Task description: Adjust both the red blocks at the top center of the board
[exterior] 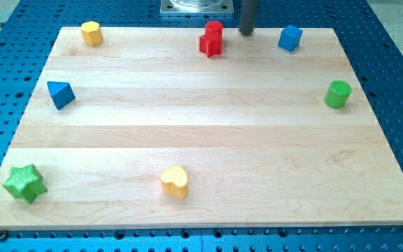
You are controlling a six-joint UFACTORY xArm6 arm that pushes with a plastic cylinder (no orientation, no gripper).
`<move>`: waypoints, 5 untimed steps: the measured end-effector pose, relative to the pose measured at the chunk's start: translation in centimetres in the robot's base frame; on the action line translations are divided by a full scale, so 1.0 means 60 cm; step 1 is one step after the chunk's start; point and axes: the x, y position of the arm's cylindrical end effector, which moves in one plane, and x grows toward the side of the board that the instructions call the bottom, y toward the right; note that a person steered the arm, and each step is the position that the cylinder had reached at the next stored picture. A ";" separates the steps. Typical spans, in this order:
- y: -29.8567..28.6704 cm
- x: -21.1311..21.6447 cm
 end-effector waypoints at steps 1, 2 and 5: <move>-0.094 0.000; -0.095 0.017; -0.151 -0.001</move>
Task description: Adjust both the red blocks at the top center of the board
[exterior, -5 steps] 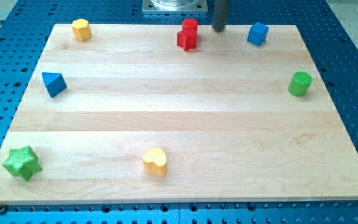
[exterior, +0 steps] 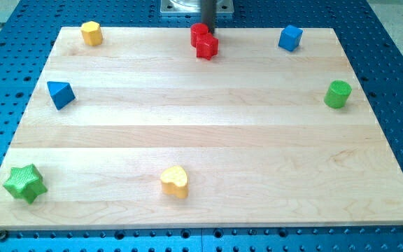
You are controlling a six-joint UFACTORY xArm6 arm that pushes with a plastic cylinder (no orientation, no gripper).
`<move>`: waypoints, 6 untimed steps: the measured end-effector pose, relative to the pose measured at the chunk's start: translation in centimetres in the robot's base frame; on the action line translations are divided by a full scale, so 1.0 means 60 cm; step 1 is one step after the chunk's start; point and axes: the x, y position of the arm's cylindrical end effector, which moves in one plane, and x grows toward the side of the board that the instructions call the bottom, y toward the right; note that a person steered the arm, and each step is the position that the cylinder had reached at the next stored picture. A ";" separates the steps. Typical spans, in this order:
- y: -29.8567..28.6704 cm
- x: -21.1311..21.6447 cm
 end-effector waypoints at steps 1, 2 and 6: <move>-0.025 0.003; 0.015 0.006; 0.044 0.002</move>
